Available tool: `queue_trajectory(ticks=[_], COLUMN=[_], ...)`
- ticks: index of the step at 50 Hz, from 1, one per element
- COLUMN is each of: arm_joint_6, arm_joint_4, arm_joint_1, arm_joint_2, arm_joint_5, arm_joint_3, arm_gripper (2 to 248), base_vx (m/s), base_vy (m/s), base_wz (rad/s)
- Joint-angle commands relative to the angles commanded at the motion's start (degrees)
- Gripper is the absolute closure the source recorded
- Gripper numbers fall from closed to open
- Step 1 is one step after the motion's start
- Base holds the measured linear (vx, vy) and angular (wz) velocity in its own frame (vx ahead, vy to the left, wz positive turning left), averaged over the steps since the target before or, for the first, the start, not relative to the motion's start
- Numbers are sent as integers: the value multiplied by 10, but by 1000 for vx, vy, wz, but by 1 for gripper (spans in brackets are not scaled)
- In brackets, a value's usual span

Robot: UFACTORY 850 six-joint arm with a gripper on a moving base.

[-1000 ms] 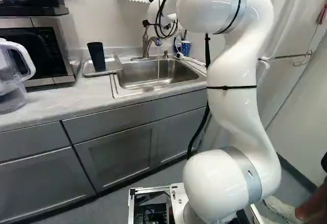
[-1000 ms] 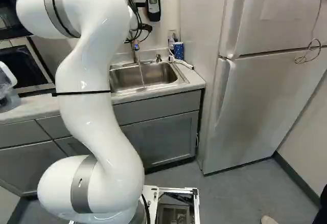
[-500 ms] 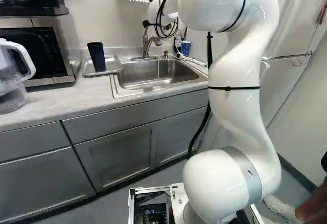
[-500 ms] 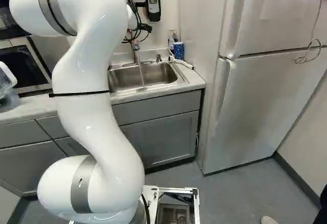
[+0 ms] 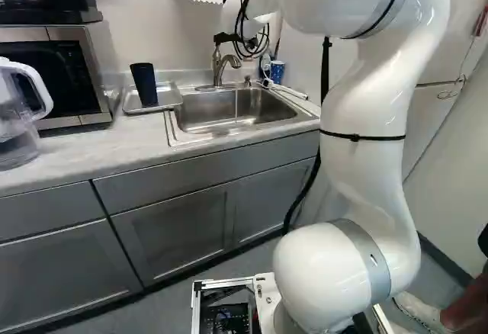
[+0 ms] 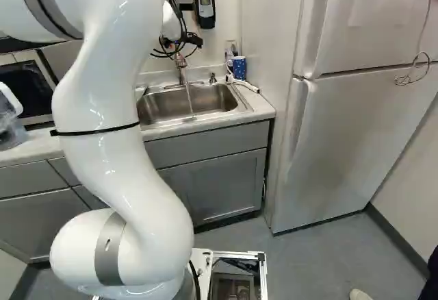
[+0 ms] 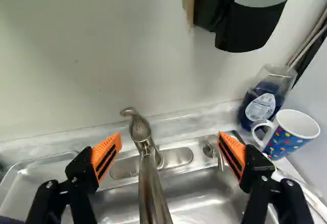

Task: Rinse the cup and place it in the tray

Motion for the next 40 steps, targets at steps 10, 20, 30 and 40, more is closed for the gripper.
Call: queue_trajectory(ticks=[10,20,30,40], arm_joint_6=[0,0,0,0], arm_joint_4=[0,0,0,0], arm_joint_1=[2,4,6,9], arm_joint_2=[29,59,88,117], arm_joint_5=[-22,-52,-98,-152], arm_joint_3=[34,68,100,132], arm_gripper=[3,3,3,3], base_vx=[0,0,0,0], base_vy=[0,0,0,0], base_wz=[0,0,0,0])
